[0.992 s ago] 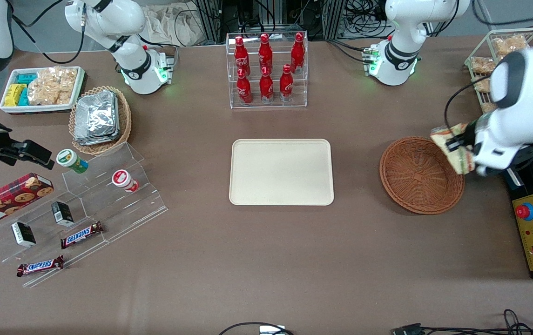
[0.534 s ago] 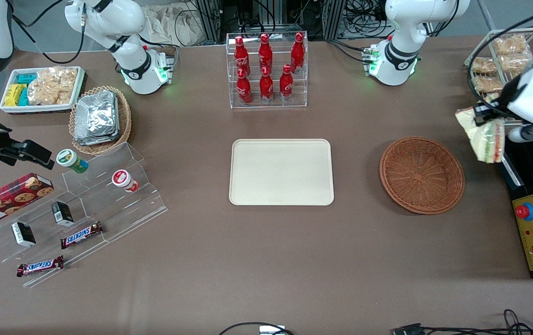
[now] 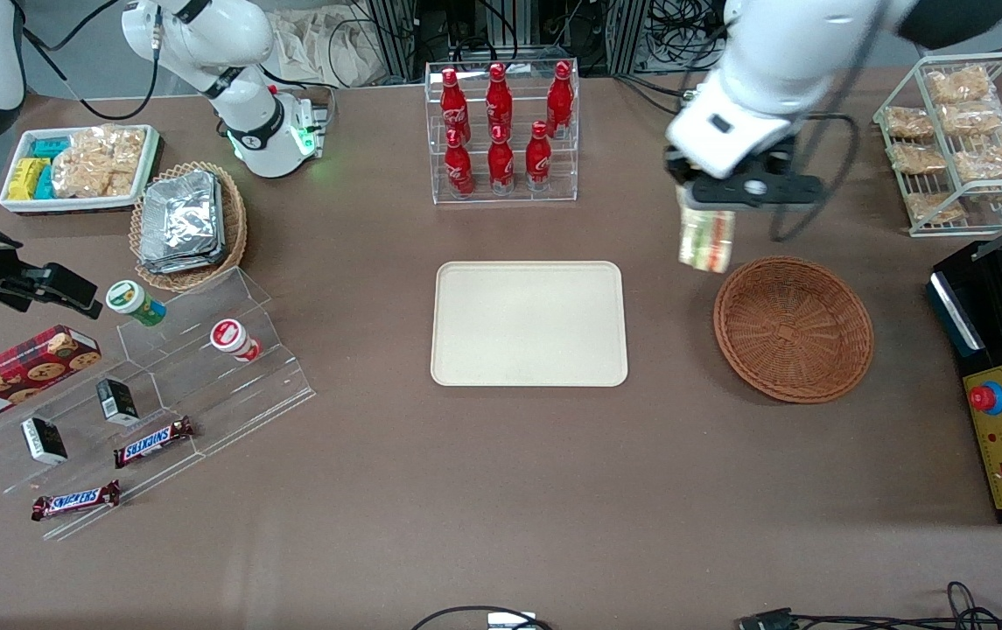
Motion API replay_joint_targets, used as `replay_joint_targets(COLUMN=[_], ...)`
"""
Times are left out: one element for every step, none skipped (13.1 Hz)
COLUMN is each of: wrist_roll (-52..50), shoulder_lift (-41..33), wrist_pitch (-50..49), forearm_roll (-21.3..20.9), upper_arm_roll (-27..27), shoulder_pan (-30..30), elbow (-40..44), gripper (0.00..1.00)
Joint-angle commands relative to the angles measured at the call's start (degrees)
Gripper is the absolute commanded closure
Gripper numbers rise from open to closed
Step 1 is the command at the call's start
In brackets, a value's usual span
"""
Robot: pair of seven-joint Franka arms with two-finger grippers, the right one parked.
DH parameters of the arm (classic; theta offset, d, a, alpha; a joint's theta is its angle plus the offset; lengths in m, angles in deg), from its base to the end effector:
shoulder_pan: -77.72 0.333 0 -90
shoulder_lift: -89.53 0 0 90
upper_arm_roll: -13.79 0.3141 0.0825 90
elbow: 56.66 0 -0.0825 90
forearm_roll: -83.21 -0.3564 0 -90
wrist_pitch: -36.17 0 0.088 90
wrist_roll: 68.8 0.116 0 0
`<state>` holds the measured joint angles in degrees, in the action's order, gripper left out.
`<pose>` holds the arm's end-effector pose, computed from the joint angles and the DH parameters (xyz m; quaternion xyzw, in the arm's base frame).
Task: Place sandwich from basket to tray
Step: 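Carry the sandwich with the left gripper over the cream tray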
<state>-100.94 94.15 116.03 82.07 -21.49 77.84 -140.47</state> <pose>0.4404 -0.2902 0.6113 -0.9973 0.0260 0.0635 0.0262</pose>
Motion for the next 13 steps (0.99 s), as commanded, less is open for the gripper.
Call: replay_joint_targets(wrist_roll=[-5.21, -5.04, -5.04, -4.52, -3.64, -3.55, -3.55, -3.63, -4.33, -4.69, -5.04, -5.13, -5.22], shoulder_lift=[5.66, 6.36, 6.72, 7.85, 9.52, 10.40, 12.41, 13.91, 14.97, 15.68, 15.86, 15.95, 16.82], wrist_pitch=[1.95, 3.36, 4.77, 6.69, 8.37, 10.99, 14.07, 16.45, 19.34, 23.02, 27.15, 31.89, 35.68], forearm_roll=[-0.26, -0.26, -0.26, -0.26, -0.26, -0.44, -0.53, -0.79, -2.18, -3.67, -4.04, -4.30, -5.18], upper_arm_roll=[-4.27, -4.36, -4.36, -4.45, -4.45, -4.45, -4.45, -4.27, -4.19, -4.18, -4.18, -4.18, -4.10], shoulder_pan=[0.50, 0.50, 0.50, 0.41, 0.41, 0.24, 0.24, 0.24, 0.15, 0.15, 0.15, 0.15, 0.24], elbow=[3.92, 2.27, 0.77, -1.42, -3.62, -5.55, -7.75, -9.16, -11.53, -14.33, -17.76, -21.27, -23.92], gripper=[1.00, 1.00, 1.00, 1.00, 1.00, 1.00, 1.00, 1.00, 1.00, 1.00, 1.00, 1.00, 1.00])
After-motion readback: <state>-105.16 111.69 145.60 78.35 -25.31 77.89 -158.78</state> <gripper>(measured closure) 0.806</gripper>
